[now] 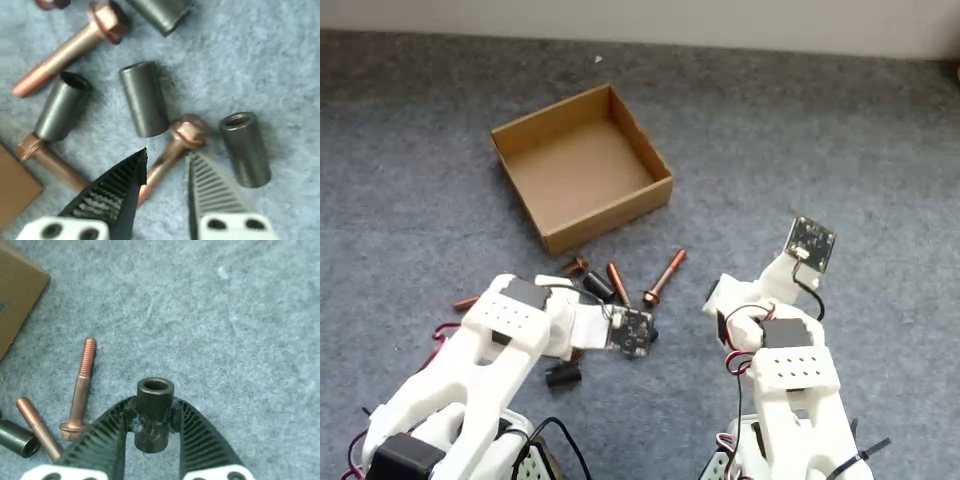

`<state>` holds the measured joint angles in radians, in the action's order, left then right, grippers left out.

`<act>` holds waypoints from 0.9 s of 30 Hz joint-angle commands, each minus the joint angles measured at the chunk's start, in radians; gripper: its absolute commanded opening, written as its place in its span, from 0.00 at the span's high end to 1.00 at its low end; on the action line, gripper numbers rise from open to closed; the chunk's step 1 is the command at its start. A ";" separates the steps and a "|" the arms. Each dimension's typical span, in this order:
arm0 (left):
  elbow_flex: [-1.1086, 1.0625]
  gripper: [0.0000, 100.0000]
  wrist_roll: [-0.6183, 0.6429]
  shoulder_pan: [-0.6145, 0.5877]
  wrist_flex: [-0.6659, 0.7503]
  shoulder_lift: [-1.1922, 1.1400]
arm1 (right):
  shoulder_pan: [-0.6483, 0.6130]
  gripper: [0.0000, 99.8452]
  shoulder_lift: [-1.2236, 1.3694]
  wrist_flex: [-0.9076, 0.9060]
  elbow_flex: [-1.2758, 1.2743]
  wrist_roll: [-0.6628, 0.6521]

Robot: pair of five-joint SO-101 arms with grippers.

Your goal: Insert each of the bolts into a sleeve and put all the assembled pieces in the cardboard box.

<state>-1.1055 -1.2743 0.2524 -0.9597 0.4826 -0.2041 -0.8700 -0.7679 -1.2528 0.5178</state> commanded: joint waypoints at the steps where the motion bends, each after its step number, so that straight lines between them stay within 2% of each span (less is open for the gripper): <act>1: -0.071 0.94 -0.037 0.056 0.078 0.001 | 0.012 0.99 -0.030 0.021 0.008 -0.011; 8: -0.076 1.00 -0.031 0.062 0.106 0.013 | 0.012 0.99 -0.030 0.021 0.007 -0.011; 10: -0.042 1.00 0.025 0.062 0.091 0.013 | 0.012 0.99 -0.030 0.021 0.007 -0.011; 22: 0.325 1.00 0.293 0.062 -0.203 0.013 | 0.012 0.99 -0.038 0.019 0.008 -0.012; 27: 0.371 1.00 0.402 0.062 -0.259 0.143 | 0.010 0.99 -0.039 0.016 0.013 -0.123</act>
<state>-0.8048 -0.9582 0.3030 -1.1792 0.4994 -0.2025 -0.8700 -0.7679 -1.2528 0.4457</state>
